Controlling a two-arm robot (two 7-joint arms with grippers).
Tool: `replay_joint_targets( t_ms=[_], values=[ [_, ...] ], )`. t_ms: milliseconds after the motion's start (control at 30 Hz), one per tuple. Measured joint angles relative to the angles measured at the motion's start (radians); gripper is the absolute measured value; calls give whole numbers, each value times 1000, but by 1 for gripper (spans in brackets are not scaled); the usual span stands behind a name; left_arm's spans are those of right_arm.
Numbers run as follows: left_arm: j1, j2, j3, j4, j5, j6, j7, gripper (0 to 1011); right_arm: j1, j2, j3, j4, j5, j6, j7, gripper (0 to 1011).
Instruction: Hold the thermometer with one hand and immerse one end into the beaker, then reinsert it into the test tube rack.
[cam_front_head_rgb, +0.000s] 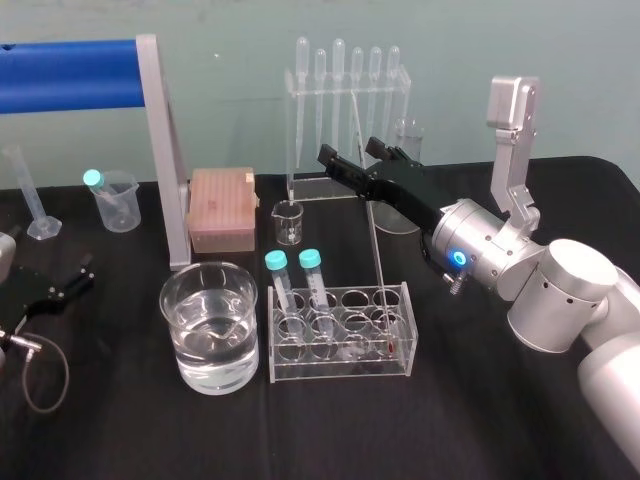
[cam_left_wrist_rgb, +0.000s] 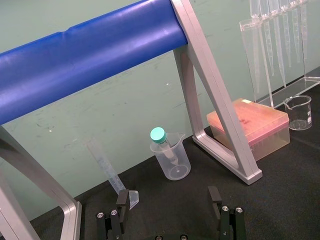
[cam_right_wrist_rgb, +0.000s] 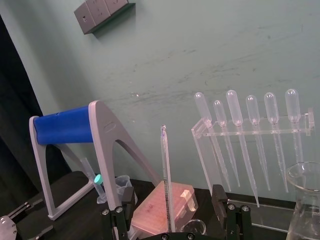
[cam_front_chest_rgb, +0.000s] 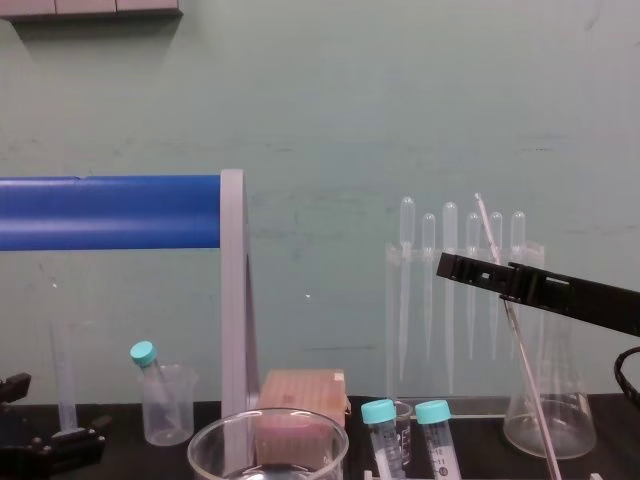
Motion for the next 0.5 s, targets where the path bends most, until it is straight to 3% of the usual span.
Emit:
replay_joint_targets(
  t_ms=[167,300,500],
  values=[
    [0,0,0,0,0,0,0,1008,0,0,0,0,0,0,0,998],
    [0,0,0,0,0,0,0,1008,-1,0,0,-1,0,0,0,932],
    [0,0,0,0,0,0,0,1008,-1,0,0,-1,0,0,-1,751]
  ],
)
